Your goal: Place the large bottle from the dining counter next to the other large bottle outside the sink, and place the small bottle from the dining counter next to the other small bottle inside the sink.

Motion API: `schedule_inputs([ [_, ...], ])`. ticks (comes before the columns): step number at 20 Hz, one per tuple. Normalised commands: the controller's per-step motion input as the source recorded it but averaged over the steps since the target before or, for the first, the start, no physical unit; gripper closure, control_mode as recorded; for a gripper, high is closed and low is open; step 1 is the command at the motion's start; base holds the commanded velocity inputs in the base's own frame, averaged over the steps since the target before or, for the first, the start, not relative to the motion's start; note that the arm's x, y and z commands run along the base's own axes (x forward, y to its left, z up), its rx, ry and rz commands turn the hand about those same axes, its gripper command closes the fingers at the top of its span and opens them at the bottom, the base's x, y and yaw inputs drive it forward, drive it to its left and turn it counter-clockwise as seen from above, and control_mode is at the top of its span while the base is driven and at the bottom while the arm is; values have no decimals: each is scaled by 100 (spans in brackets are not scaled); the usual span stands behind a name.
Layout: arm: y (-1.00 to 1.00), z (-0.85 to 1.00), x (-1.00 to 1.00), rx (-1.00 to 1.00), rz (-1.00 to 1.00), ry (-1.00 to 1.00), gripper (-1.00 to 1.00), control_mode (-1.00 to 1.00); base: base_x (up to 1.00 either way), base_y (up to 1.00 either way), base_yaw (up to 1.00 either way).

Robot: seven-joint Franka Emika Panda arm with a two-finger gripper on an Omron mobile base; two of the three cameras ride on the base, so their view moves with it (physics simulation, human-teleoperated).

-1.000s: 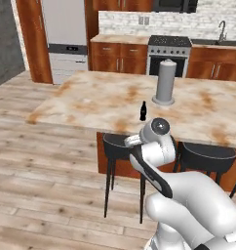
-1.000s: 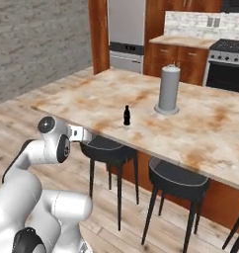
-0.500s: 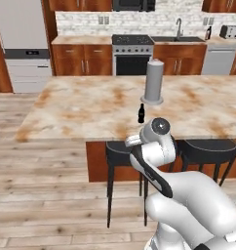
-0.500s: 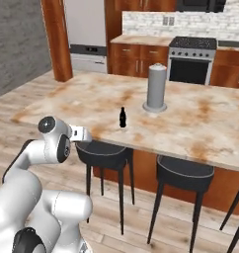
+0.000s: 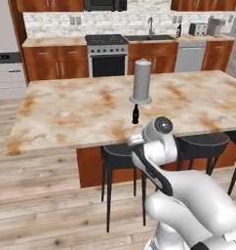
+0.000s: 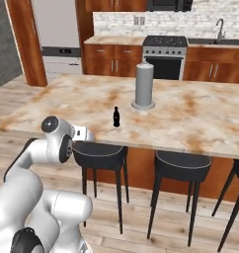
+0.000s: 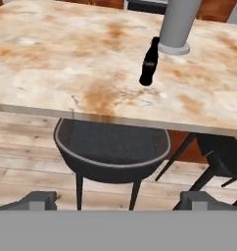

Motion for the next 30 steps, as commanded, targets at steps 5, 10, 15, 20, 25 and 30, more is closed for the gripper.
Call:
schedule_inputs([
  [5, 0, 0, 0, 0, 0, 0, -100, 100, 40, 1, -13],
  [10, 0, 0, 0, 0, 0, 0, -100, 100, 45, 0, -6],
  [15, 0, 0, 0, 0, 0, 0, -100, 100, 42, 0, -4],
  [20, 0, 0, 0, 0, 0, 0, -100, 100, 30, 0, -2],
  [25, 0, 0, 0, 0, 0, 0, -100, 100, 26, 0, -2],
  [30, 0, 0, 0, 0, 0, 0, -100, 100, 27, 0, -3],
])
